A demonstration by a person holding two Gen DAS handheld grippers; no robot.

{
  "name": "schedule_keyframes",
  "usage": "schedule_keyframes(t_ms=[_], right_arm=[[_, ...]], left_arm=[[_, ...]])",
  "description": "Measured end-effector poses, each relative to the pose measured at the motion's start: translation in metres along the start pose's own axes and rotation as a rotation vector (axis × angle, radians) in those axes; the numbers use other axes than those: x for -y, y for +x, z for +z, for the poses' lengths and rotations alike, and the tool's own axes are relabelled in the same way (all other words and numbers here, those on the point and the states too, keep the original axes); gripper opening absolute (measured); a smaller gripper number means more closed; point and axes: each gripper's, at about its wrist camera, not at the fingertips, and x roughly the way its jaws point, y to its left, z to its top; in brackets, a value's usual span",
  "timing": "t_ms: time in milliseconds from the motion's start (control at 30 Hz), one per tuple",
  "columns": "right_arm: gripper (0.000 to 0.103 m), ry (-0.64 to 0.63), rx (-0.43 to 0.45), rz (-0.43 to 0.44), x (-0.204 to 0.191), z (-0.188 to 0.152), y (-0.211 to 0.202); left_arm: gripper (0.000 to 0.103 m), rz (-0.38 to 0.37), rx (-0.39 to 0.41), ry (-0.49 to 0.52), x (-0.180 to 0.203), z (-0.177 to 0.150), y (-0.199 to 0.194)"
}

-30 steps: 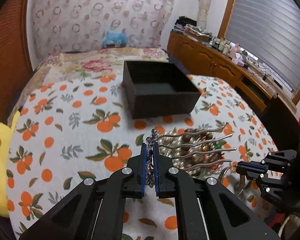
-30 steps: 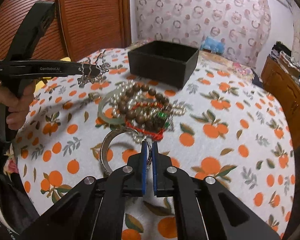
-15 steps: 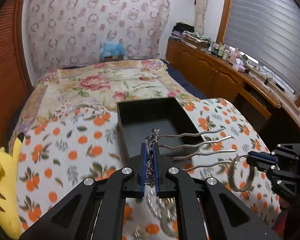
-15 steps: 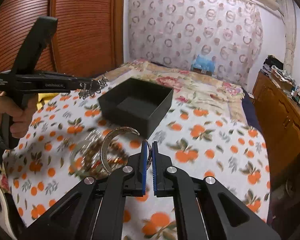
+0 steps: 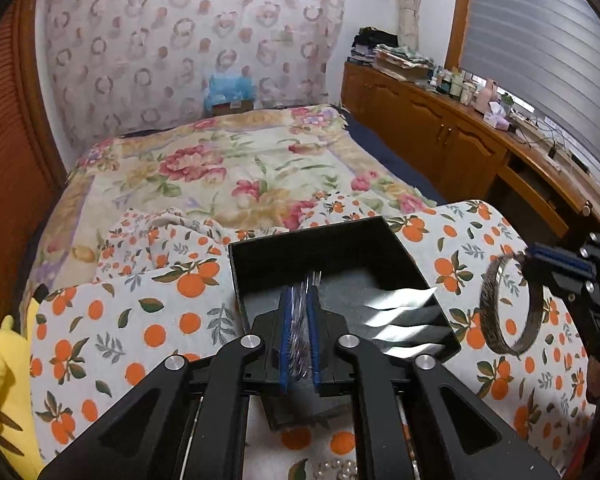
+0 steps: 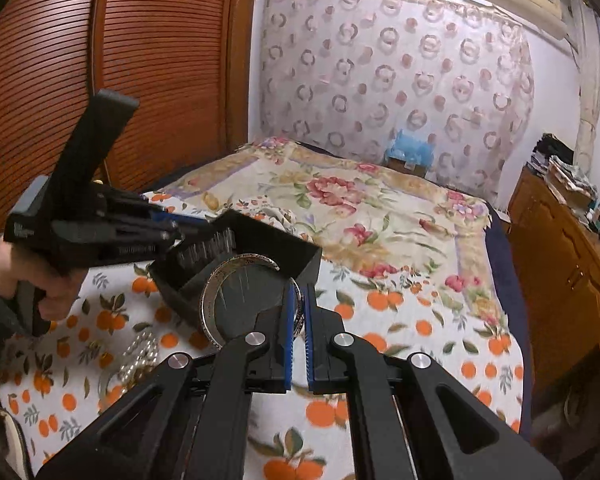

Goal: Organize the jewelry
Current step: 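Carry both items into the black box and open both tools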

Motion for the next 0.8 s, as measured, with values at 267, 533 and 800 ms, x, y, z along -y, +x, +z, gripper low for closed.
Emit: schedule_keyframes(t_ms=[267,533,800], right_arm=[[0.006,-0.029,-0.005,0.017,-0.005,0.018,0.030],[0.006,-0.091,-0.074,0.037,-0.032,0.013,0.070],[0.007,-0.074,-0.068,0.051,-0.039,0.008,0.066]], left_arm=[[0.028,0.011,0.049,-0.009,-0.007,-0.007,-0.021],[0.035,0.012,0.051,-0.036,-0.019,-0.043,-0.049],[0.042,0.005,0.029,-0.062,-0.019,-0.082,-0.064]])
